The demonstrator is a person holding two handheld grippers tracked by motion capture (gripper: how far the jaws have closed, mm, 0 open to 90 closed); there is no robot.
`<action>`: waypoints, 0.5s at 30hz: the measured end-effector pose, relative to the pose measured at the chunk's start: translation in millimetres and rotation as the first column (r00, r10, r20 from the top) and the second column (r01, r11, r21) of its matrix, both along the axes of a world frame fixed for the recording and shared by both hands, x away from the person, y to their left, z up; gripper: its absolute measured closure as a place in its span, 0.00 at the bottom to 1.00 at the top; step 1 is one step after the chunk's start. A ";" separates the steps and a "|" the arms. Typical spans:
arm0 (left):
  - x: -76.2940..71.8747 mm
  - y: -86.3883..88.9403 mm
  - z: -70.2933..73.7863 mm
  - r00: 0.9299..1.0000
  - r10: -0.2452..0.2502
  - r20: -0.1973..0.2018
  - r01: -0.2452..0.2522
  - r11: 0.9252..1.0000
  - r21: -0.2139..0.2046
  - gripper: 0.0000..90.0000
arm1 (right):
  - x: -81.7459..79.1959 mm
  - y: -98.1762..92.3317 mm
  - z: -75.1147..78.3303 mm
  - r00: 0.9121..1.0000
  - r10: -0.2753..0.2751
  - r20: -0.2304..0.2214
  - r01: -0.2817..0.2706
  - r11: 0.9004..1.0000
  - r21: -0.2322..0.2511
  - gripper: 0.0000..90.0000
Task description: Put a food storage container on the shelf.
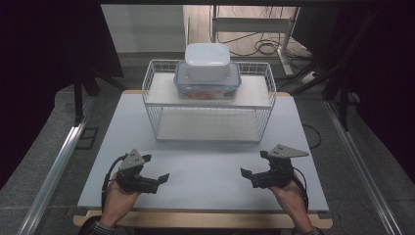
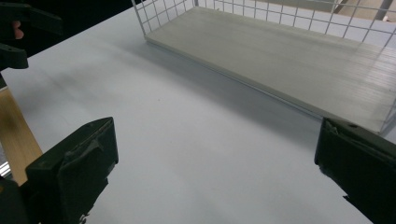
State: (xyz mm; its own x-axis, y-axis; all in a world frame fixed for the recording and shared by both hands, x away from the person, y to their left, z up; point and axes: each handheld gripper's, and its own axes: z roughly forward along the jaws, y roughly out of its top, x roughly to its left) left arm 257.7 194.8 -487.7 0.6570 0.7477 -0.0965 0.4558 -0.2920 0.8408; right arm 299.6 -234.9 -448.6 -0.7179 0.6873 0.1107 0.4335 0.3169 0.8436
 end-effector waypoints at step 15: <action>-4.7 5.3 -13.3 0.999 0.014 -0.031 -0.014 1.000 0.016 0.04 | -4.2 -16.5 -16.0 0.999 -0.050 -0.006 0.050 0.999 -0.018 0.00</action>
